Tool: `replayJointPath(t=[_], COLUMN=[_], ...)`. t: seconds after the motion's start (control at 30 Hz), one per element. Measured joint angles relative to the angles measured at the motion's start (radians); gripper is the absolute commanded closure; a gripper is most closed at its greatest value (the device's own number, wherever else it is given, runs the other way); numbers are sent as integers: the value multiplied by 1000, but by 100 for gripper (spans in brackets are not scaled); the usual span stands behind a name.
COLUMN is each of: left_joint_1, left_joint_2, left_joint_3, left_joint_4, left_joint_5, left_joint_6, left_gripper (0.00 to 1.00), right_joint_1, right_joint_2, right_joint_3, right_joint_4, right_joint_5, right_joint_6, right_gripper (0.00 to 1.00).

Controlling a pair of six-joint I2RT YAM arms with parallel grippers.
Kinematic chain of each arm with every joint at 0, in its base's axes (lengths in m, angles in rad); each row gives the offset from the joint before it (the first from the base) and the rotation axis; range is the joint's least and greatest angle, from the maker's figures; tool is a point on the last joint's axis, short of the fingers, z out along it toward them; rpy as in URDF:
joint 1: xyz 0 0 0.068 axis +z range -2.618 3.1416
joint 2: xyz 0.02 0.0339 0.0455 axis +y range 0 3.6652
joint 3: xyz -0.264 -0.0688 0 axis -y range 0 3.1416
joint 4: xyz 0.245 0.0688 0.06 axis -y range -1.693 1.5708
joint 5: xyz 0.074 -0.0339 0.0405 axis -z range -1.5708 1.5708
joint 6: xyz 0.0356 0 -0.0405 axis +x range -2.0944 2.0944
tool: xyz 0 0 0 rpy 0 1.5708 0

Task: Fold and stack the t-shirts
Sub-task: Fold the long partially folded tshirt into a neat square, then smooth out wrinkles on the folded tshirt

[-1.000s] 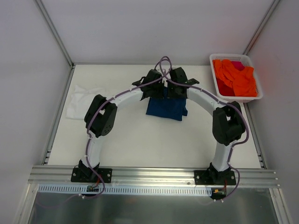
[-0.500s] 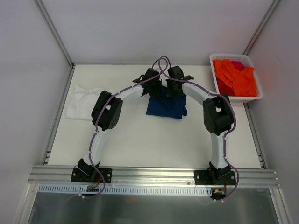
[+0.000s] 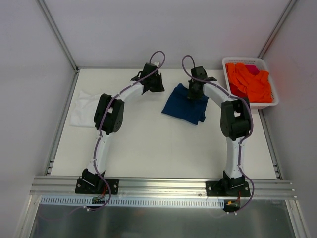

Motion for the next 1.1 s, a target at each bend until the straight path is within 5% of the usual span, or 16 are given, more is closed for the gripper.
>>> replayJointPath(t=[0.37, 0.43, 0.47, 0.5, 0.57, 0.8, 1.1], left_joint_1=[8, -4, -13, -21, -61, -234, -231], left_joint_2=[-42, -117, -166, -211, -367, -716, -637], left_joint_3=[-122, -191, -228, -261, -364, -508, -695], left_joint_4=[-11, -21, -22, -21, 3, 138, 383], left_joint_5=[3, -11, -13, -12, -14, -94, 126], left_joint_6=[-15, -10, -5, 3, 24, 85, 18], left_gripper=[100, 100, 90, 44, 3, 1, 1], right_joint_1=[-42, -43, -43, -42, -37, 64, 199], right_joint_2=[58, 51, 41, 25, -21, -320, -644], right_joint_3=[36, 20, 0, -26, -76, -237, -519], right_joint_4=[-5, 21, 42, 60, 82, 71, 33], right_joint_5=[-74, -106, -123, -141, -172, -89, 178], right_joint_6=[-6, -4, 0, 7, 3, -19, -17], right_gripper=[100, 85, 62, 53, 44, 38, 37])
